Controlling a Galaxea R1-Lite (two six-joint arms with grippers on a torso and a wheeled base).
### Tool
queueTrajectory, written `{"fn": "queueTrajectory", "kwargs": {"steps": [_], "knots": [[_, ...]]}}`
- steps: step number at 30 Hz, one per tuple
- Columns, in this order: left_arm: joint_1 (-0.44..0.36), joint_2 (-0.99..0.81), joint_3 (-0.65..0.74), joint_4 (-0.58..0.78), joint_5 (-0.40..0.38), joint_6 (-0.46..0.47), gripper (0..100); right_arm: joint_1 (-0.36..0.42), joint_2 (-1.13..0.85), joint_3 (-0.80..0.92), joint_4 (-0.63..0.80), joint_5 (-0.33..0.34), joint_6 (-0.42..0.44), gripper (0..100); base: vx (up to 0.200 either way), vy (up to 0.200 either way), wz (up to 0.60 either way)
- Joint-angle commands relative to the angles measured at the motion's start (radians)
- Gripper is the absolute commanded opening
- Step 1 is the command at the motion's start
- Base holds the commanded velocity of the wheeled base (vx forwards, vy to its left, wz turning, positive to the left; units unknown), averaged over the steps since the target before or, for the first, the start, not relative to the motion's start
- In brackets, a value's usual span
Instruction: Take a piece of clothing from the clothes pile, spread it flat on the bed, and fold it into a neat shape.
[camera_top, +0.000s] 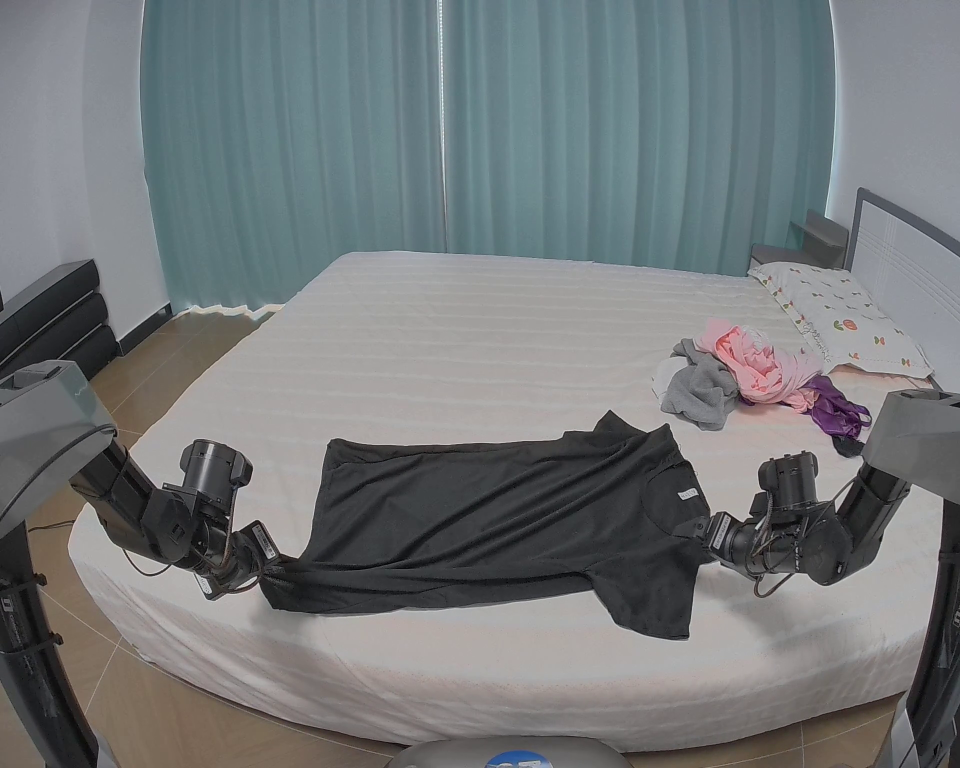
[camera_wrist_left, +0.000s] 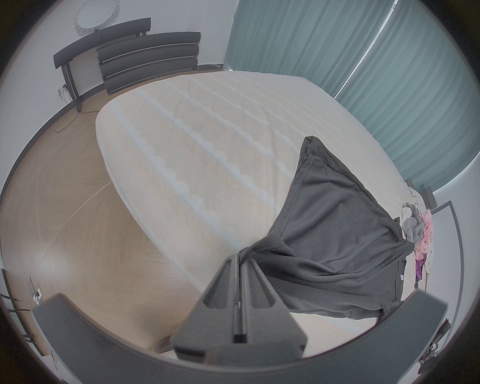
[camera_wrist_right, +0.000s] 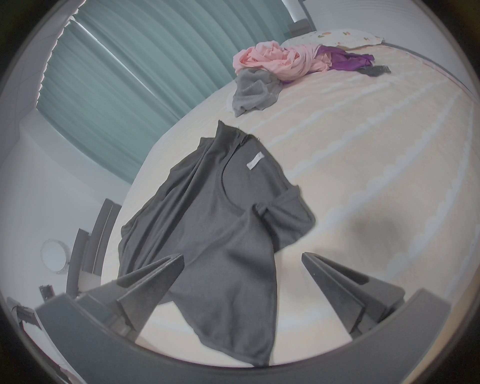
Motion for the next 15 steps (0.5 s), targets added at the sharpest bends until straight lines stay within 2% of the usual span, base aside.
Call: {"fn": "queueTrajectory", "kwargs": {"steps": [1,5,15], "knots": [[-0.001,-0.020,0.021,-0.001,-0.003,-0.001,0,0.001,-0.113,0.131,-0.001,0.062,-0.024,100,0.000,0.000,0.00],[-0.002,-0.042,0.039,0.000,-0.006,-0.001,0,0.012,-0.137,0.236,-0.003,0.082,-0.116,100,0.000,0.000,0.00],[-0.005,-0.069,0.068,-0.001,-0.008,-0.001,0,0.060,-0.099,0.310,-0.047,0.079,-0.112,100,0.000,0.000,0.00]]}}
